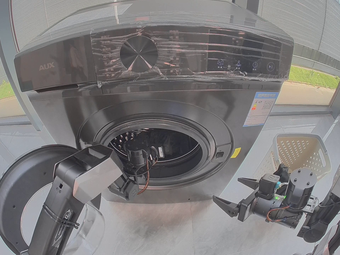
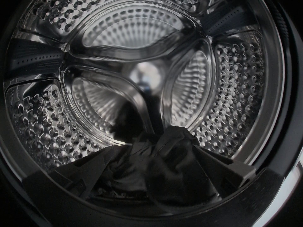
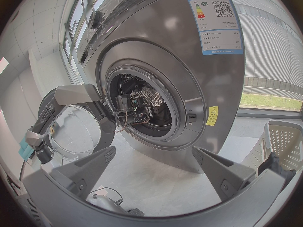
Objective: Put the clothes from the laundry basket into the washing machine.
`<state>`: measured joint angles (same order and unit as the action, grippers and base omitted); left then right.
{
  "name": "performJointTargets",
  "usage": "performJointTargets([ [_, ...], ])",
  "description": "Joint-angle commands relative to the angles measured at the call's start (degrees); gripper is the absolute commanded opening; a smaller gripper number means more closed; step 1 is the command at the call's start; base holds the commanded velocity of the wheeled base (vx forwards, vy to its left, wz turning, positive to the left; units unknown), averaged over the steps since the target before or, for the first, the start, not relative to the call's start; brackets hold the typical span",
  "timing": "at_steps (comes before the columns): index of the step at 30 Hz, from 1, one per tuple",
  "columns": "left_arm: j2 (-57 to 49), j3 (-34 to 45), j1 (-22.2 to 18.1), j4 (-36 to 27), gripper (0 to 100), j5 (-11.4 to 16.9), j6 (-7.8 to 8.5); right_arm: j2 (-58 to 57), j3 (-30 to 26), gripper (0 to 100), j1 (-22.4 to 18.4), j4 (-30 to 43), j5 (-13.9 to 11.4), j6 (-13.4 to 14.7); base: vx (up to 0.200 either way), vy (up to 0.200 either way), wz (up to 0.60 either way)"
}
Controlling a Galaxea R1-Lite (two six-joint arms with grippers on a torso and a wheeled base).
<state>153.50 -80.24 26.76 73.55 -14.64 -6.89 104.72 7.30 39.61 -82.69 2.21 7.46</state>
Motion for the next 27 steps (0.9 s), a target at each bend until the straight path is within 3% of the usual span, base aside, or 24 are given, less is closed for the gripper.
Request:
performJointTargets([
  [1, -4.3, 6.7, 2.3, 0.4, 100, 0.6, 0.21, -0.1, 0.0, 100, -0.3, 0.0, 0.0, -0.1, 0.0, 0.0, 0.0],
  [14, -12.6, 24.1, 10.7, 5.6, 100, 2.1, 0.56, -0.5, 0.2, 100, -0.3, 0.0, 0.1, -0.2, 0.0, 0.0, 0.0],
  [18, -15.6, 32.1, 13.9, 8.9, 100, 2.0, 2.14, -0.7, -0.1, 100, -0.4, 0.0, 0.1, -0.2, 0.0, 0.0, 0.0],
  [27, -26.8, 47.6, 18.8, 12.6, 100, 2.1, 2.05, -0.7, -0.1, 100, -0.1, 0.0, 0.1, -0.1, 0.0, 0.0, 0.0],
])
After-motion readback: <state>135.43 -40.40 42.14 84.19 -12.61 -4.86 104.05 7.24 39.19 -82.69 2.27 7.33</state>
